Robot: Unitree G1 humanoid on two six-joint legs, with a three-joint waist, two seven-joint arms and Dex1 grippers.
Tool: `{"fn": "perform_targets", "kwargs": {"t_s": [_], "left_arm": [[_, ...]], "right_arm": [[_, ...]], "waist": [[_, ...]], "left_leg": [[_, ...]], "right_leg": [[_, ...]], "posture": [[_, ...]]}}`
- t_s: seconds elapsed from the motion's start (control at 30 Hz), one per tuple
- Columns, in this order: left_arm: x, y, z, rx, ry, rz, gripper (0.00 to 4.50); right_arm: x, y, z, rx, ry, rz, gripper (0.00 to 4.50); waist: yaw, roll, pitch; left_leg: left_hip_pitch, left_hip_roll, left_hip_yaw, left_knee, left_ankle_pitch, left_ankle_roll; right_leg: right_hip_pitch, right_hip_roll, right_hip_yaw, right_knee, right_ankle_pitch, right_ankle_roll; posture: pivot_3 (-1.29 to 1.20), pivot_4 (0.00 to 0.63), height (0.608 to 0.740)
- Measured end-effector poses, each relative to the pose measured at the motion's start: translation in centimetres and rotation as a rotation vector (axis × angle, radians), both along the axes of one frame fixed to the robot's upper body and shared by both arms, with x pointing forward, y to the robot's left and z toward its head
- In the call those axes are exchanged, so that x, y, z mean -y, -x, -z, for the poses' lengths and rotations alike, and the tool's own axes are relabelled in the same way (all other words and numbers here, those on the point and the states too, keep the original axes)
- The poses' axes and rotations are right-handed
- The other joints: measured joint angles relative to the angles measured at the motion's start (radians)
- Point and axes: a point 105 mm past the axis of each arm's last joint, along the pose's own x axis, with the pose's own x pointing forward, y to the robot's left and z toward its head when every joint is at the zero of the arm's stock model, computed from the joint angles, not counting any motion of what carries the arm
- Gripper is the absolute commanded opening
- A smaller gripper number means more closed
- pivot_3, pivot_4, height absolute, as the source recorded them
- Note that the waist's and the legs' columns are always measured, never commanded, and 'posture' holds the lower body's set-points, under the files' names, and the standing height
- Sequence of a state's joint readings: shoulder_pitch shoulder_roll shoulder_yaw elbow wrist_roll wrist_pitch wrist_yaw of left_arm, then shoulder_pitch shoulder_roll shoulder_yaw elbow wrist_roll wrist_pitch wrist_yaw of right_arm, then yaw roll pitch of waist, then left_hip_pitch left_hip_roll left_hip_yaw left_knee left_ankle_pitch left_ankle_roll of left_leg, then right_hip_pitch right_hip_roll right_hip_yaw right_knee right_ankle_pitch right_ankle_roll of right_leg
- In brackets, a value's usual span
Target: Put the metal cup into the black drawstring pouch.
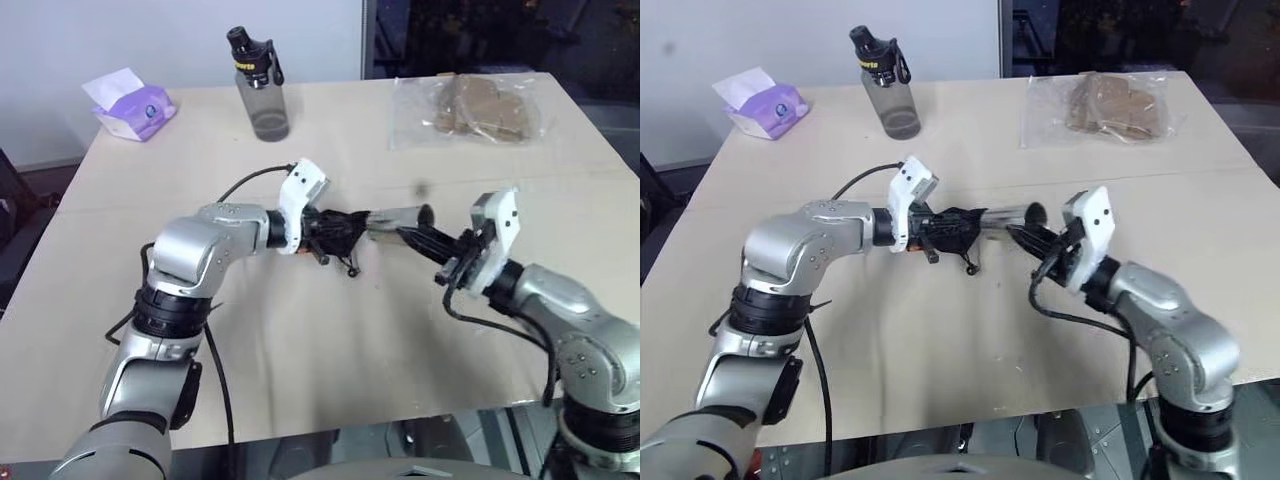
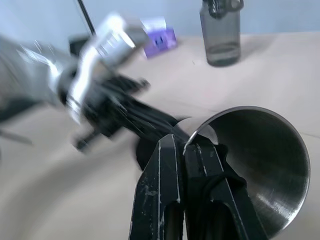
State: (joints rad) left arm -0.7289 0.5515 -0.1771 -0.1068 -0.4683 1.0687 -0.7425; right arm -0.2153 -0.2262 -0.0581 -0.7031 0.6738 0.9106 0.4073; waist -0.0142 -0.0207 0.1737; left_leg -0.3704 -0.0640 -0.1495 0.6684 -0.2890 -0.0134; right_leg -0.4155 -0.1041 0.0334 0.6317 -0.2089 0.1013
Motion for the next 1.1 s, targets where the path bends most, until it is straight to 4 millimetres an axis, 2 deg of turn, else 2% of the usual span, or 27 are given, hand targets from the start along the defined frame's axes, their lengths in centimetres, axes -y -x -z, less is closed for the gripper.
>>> {"fn": "perform_targets", "kwargs": {"t_s": [0.1,0.23,0.47,0.5,0.53,0.6,0.73,0.83,0.87,0.93,1.1], "left_arm": [[0.2,-0.4,1.1,0.02,-0.08,0.008,0.0],[0.8,-0.5,2.8,0.007,-0.14,0.039,0.0],[0.6,-0.4,2.5,0.033,-0.145,0.071,0.0],[0.4,-0.4,2.5,0.032,-0.15,0.071,0.58],[0.1,-0.4,2.5,0.03,-0.157,0.071,0.87],[0.1,-0.4,2.4,0.031,-0.156,0.076,1.74],[0.0,-0.5,2.4,0.047,-0.168,0.072,3.71],[0.1,-0.5,2.4,0.089,-0.198,0.083,3.71],[0.1,-0.5,2.6,0.109,-0.22,0.093,3.23],[0.1,-0.4,3.0,0.107,-0.23,0.094,2.76],[0.3,-0.4,3.1,0.106,-0.224,0.095,0.33]], "right_arm": [[-0.6,0.0,0.6,-0.022,-0.016,0.004,0.05],[-0.7,-0.2,2.4,-0.085,-0.015,0.044,0.05],[-0.8,-1.8,5.3,-0.132,0.07,0.11,0.05],[-0.9,-2.0,5.4,-0.125,0.081,0.112,0.0],[-0.9,-2.3,5.4,-0.117,0.09,0.12,0.0],[-1.0,-2.6,5.4,-0.109,0.102,0.126,0.0],[-1.2,-2.8,5.4,-0.102,0.105,0.122,0.0],[-1.2,-2.8,5.4,-0.102,0.107,0.12,0.0],[-1.1,-2.8,5.5,-0.101,0.111,0.12,0.0],[-1.1,-2.8,5.5,-0.1,0.113,0.119,0.0],[-0.9,-2.9,5.4,-0.098,0.118,0.126,0.0]], "waist": [[-0.002,0.0,0.0],[-0.003,0.0,0.0],[-0.007,0.0,0.0],[-0.007,0.0,0.0],[-0.009,0.0,0.0],[-0.011,0.0,0.0],[-0.015,0.0,0.0],[-0.018,0.0,0.0],[-0.02,0.0,0.0],[-0.021,0.0,0.0],[-0.021,0.0,0.0]], "left_leg": [[0.0,0.0,0.0,0.0,0.0,0.0],[0.001,0.0,0.001,-0.001,0.0,0.0],[0.002,0.0,0.002,-0.001,0.0,0.0],[0.002,0.0,0.003,-0.001,0.0,0.0],[0.002,0.0,0.003,-0.001,0.0,0.0],[0.002,0.0,0.003,-0.001,0.0,0.0],[0.002,0.0,0.003,-0.001,0.0,0.0],[0.002,0.0,0.003,-0.001,0.0,0.0],[0.002,0.0,0.003,-0.001,0.0,0.0],[0.002,0.0,0.003,-0.001,0.0,0.0],[0.002,0.0,0.003,-0.001,0.0,0.0]], "right_leg": [[0.0,0.0,0.0,0.0,0.0,0.0],[-0.001,0.0,0.001,0.001,0.0,0.0],[-0.002,0.001,0.004,0.002,0.0,0.0],[-0.002,0.001,0.004,0.002,0.0,0.0],[-0.002,0.001,0.004,0.002,0.0,0.0],[-0.002,0.001,0.004,0.002,0.0,0.0],[-0.002,0.001,0.004,0.002,0.0,0.0],[-0.002,0.001,0.005,0.002,0.0,0.0],[-0.002,0.001,0.005,0.002,0.0,0.0],[-0.002,0.001,0.005,0.003,0.0,0.0],[-0.002,0.001,0.005,0.003,0.0,0.0]], "posture": [[0.0,0.15,0.74],[0.0,0.15,0.74],[0.0,0.15,0.74],[0.0,0.15,0.74],[0.0,0.15,0.74],[0.0,0.15,0.74],[0.0,0.15,0.74],[0.0,0.15,0.74],[0.0,0.15,0.74],[0.0,0.15,0.74],[0.0,0.15,0.74]]}}
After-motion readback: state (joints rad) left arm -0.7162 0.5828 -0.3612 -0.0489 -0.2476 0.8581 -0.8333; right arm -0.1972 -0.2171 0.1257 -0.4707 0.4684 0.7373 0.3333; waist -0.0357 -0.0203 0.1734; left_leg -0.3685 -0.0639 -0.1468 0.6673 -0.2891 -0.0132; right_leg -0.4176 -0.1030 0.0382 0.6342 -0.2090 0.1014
